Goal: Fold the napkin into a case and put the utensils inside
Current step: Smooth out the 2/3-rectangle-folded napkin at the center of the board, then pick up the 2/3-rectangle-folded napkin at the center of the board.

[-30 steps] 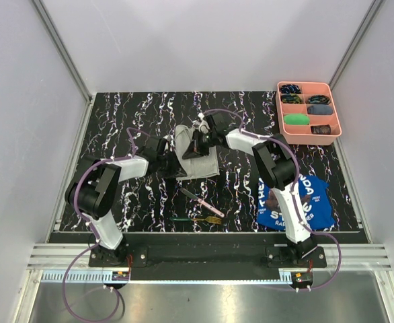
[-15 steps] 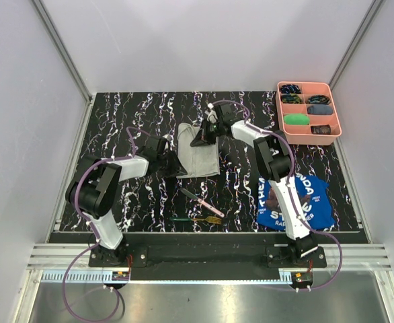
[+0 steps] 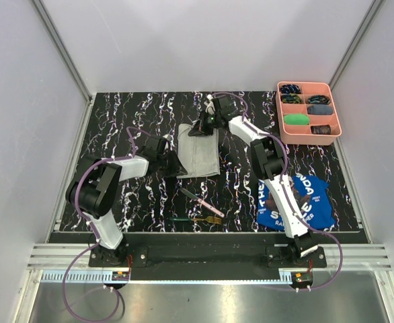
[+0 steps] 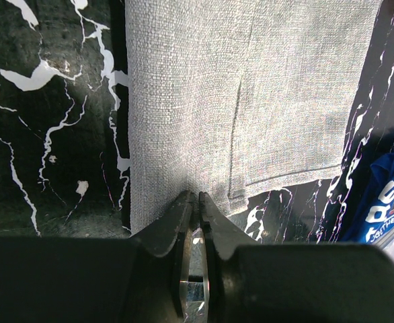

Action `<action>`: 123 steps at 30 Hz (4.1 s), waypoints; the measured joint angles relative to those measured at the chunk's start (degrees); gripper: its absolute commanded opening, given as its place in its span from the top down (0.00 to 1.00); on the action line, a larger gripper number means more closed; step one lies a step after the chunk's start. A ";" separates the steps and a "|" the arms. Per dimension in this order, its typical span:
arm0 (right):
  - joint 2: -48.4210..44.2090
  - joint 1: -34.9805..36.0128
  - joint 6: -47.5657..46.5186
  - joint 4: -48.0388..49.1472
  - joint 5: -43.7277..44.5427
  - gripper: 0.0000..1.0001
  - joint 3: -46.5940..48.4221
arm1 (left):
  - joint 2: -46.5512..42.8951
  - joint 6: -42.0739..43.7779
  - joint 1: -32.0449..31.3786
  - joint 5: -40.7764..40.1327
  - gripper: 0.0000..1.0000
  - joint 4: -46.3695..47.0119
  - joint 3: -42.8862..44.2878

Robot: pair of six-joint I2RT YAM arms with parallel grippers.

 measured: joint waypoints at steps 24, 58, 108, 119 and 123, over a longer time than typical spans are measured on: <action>0.39 -1.33 1.55 -7.45 1.55 0.57 5.38 | -3.56 -1.42 -0.13 -0.57 0.44 -4.74 4.11; -47.56 -19.91 -8.79 -11.08 15.80 0.03 -53.90 | 24.41 12.00 -32.09 -44.19 0.44 -36.06 46.42; -21.46 -11.72 6.80 17.25 -5.03 0.82 -41.03 | 6.54 6.27 -22.14 -22.88 0.74 -27.39 30.80; -18.64 -15.02 1.66 10.99 -5.66 1.00 -32.20 | 7.19 1.88 -16.09 -9.84 0.57 -17.07 31.76; -18.62 -15.28 -0.13 9.11 -5.55 1.00 -31.87 | 7.91 -0.42 -9.14 -7.37 0.80 -12.26 30.56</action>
